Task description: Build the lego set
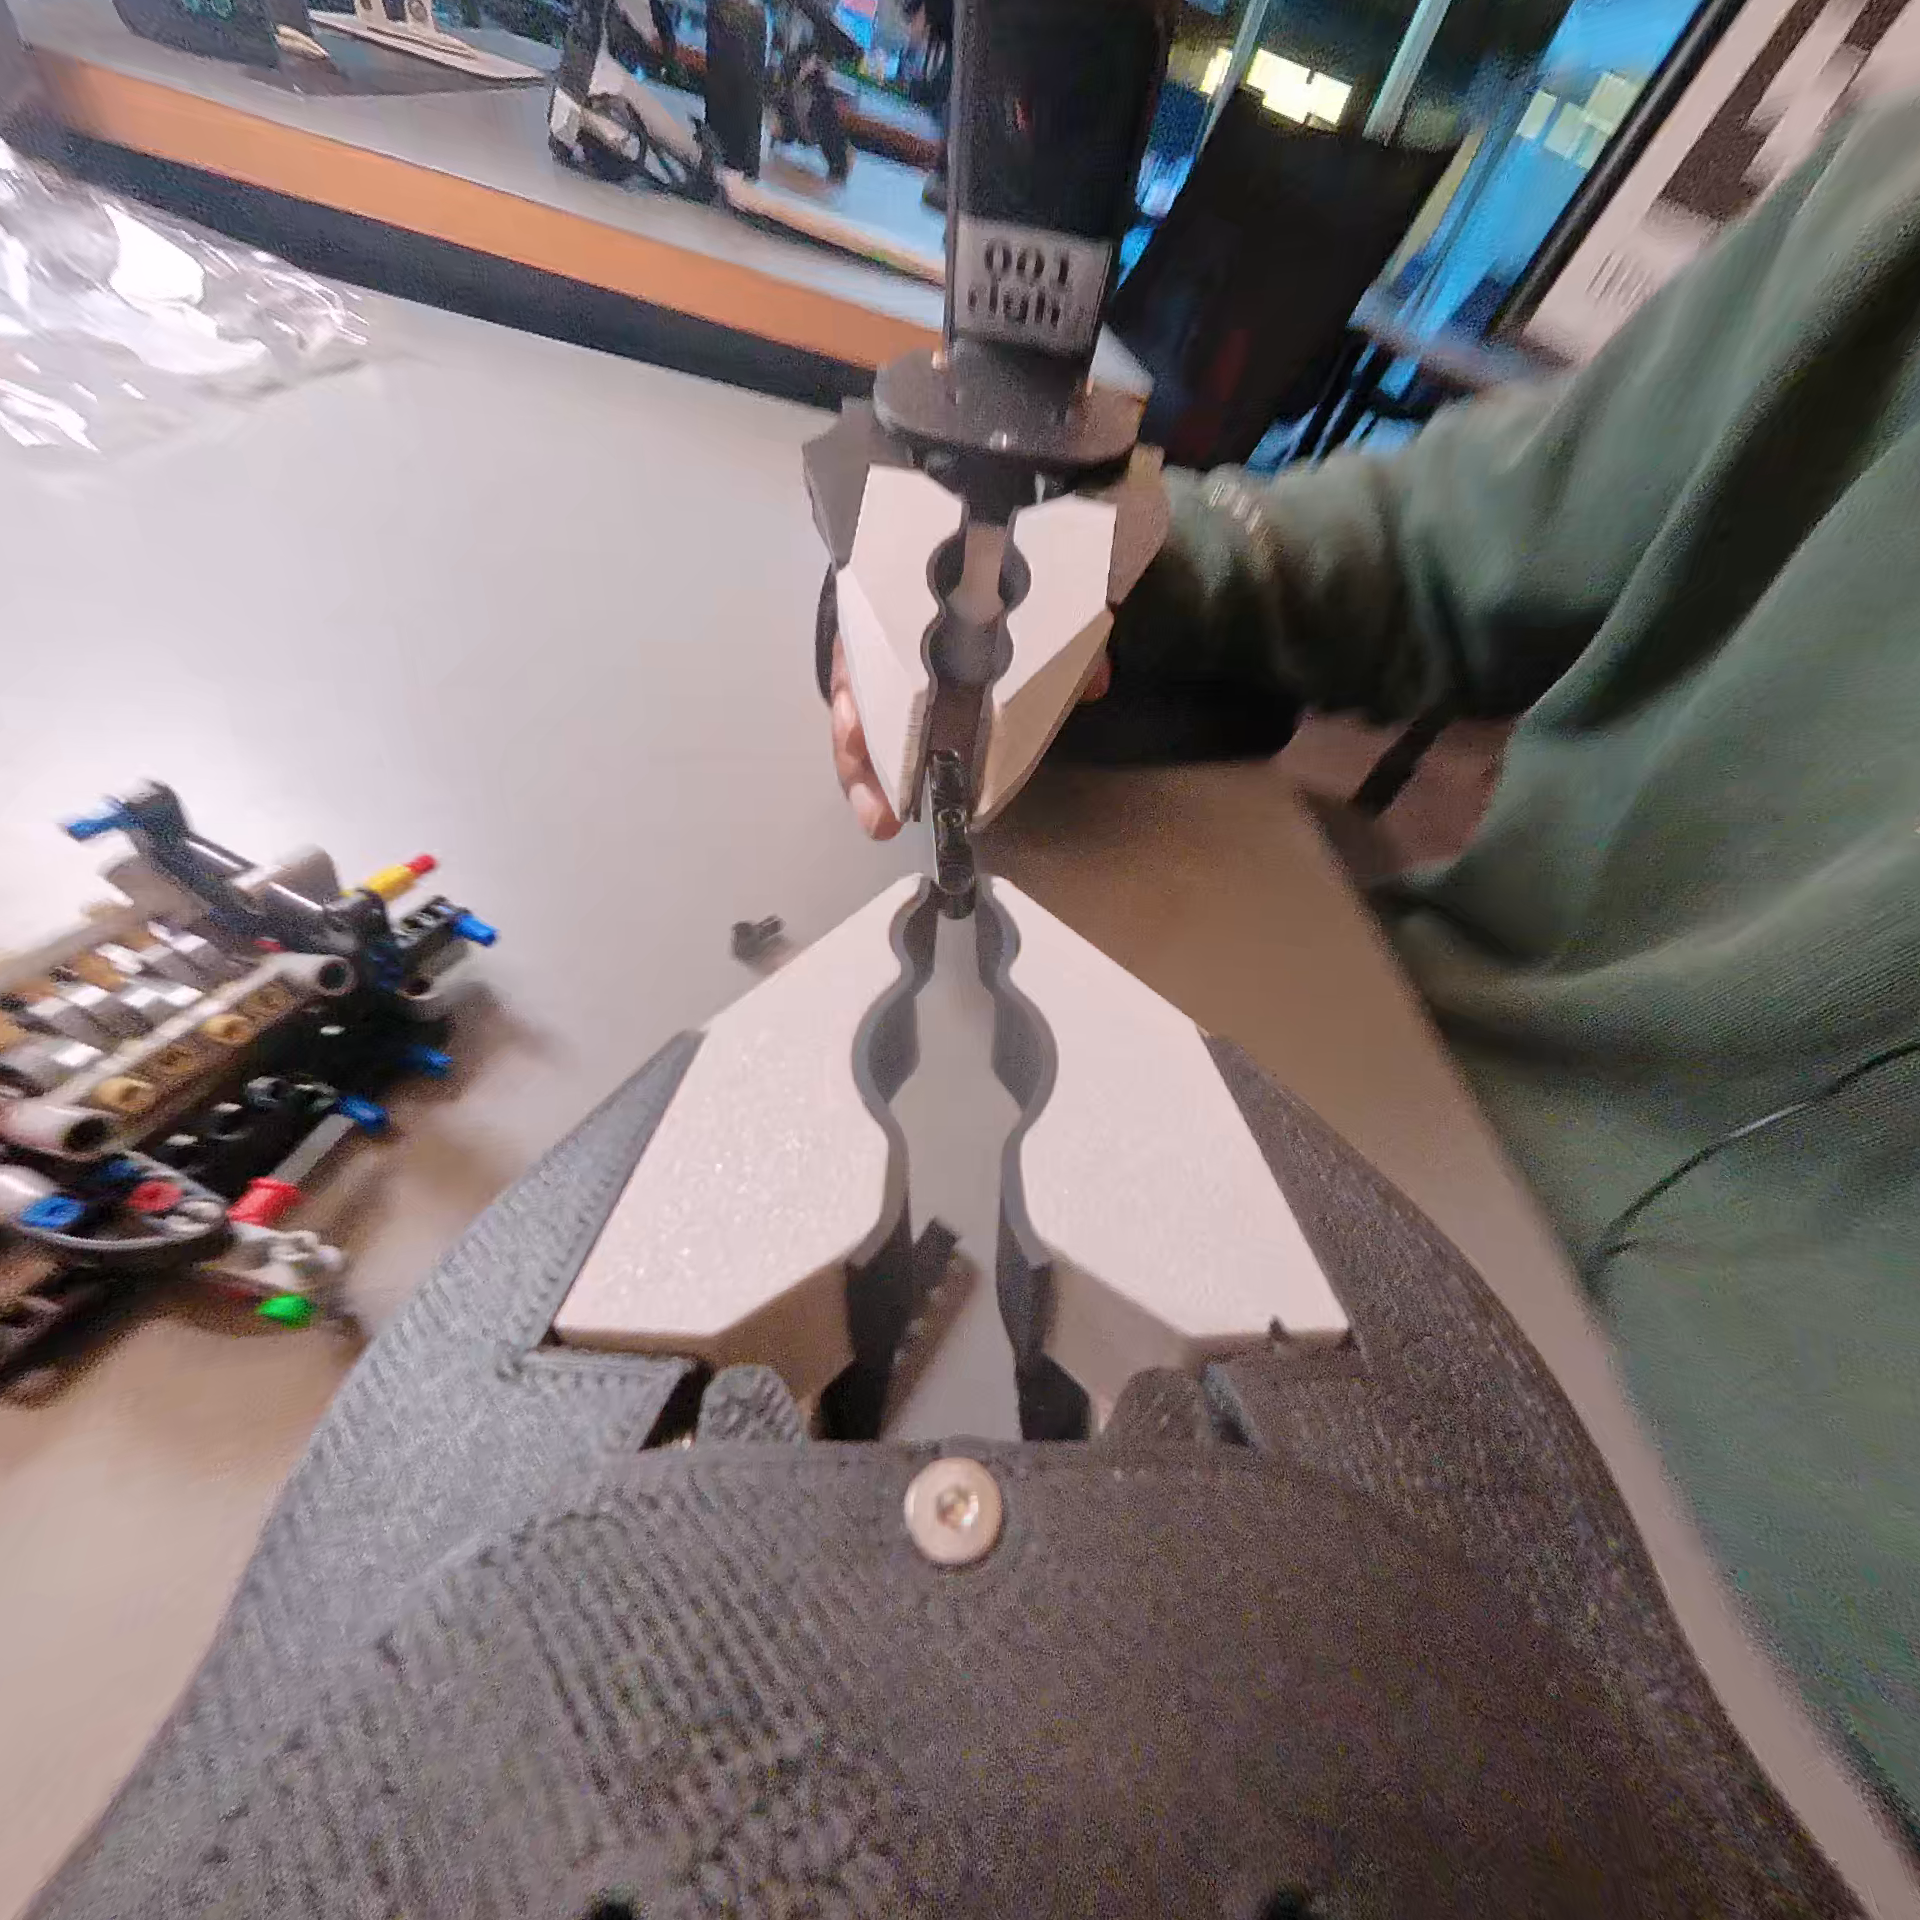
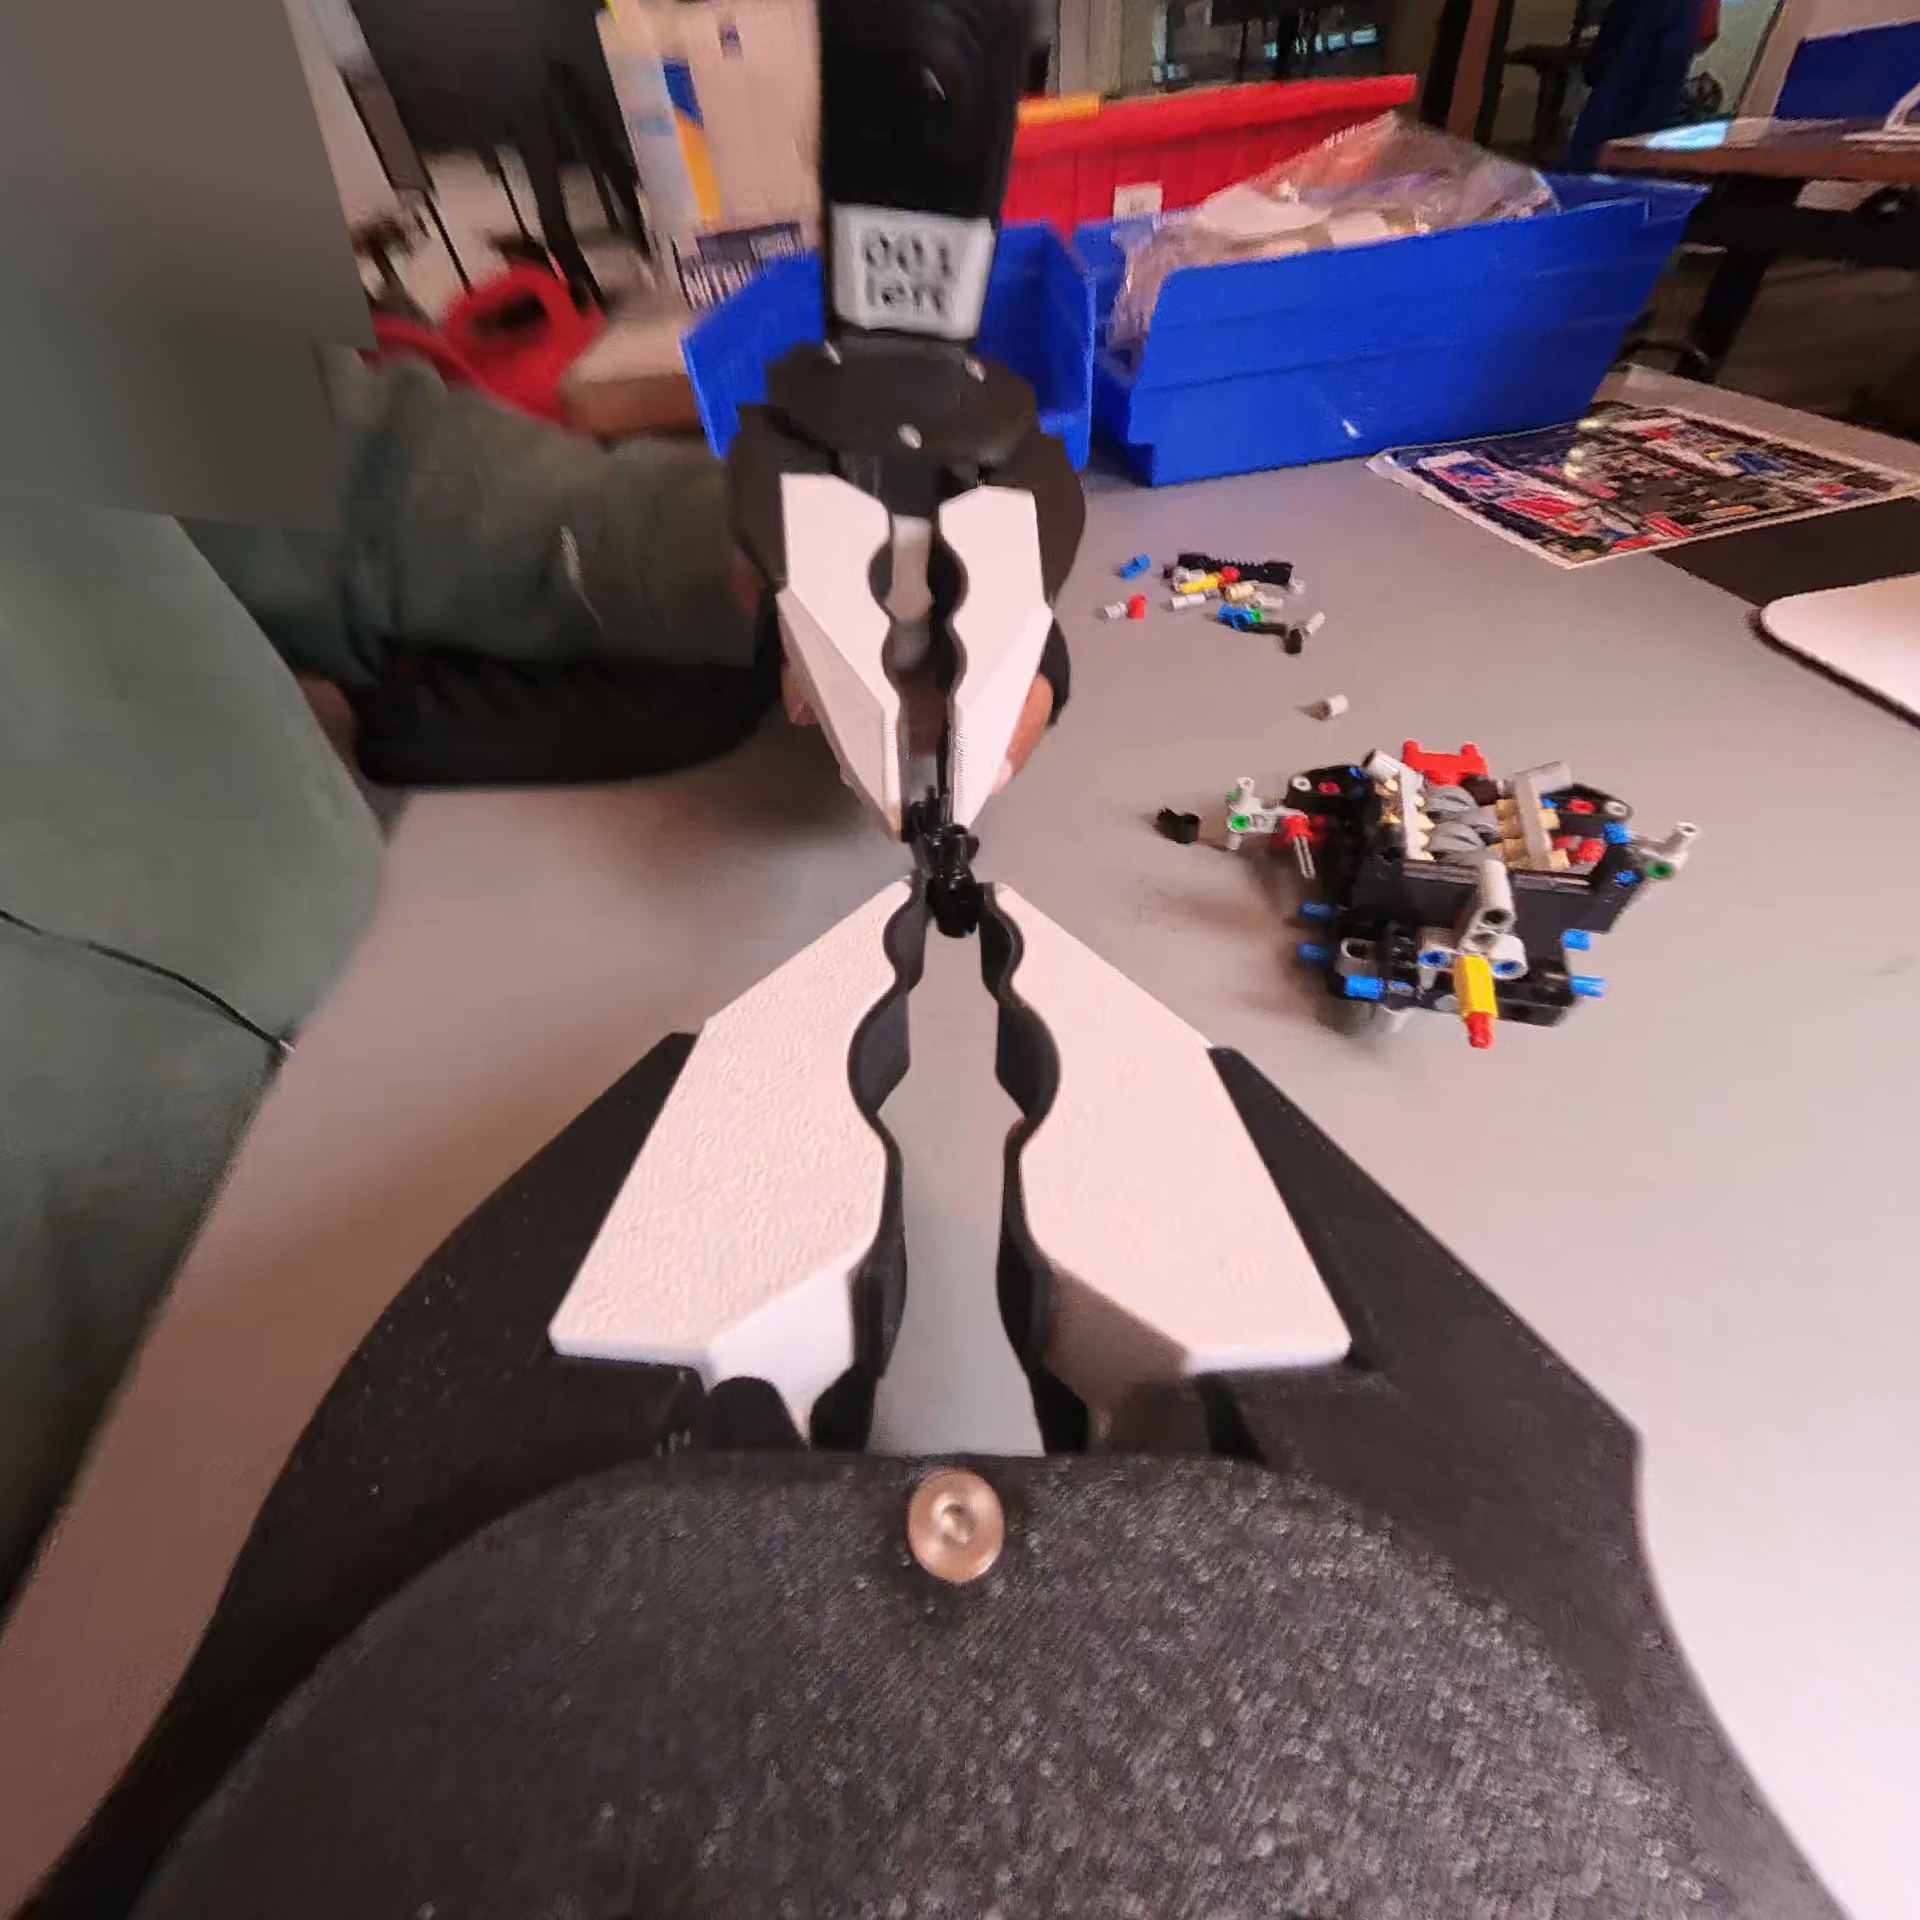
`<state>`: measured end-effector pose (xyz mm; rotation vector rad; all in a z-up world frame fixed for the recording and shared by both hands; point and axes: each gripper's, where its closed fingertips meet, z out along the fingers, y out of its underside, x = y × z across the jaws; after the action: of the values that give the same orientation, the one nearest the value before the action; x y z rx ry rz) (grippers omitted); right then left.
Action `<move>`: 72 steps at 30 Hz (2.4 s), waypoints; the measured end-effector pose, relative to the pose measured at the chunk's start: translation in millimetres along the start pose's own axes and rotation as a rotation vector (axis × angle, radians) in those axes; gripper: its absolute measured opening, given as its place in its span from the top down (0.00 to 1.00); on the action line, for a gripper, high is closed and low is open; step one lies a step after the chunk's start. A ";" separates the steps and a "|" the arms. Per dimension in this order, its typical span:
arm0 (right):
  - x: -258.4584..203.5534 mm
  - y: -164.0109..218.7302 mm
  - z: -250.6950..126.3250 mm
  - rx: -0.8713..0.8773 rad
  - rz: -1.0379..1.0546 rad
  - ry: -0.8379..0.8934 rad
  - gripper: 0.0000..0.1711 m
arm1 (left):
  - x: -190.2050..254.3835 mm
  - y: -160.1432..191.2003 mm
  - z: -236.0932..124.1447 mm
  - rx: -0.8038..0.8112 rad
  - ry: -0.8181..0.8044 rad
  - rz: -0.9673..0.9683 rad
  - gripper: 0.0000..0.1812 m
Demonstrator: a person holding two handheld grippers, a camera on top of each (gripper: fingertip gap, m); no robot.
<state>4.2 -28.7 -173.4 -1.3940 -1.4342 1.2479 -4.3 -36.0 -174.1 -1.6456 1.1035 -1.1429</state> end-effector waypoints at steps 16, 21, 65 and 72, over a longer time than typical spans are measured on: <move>-5.5 -30.7 -8.8 0.146 -0.136 0.040 0.93 | 12.1 -26.0 -9.1 0.217 0.394 -0.745 0.97; -7.1 -29.5 -9.0 0.138 -0.133 0.028 0.95 | 11.8 -25.5 -9.0 0.219 0.404 -0.770 0.97; -8.0 -24.0 -6.8 0.128 0.291 -0.147 0.97 | 12.8 -21.2 -2.8 0.195 0.302 -0.604 0.95; -6.9 -24.2 -6.7 0.134 0.387 -0.173 0.97 | 12.2 -22.2 -3.4 0.206 0.330 -0.656 0.95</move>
<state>5.7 -32.8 -147.7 -1.5474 -1.1981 1.7132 -0.6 -42.1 -149.6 -1.7395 0.6008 -1.9335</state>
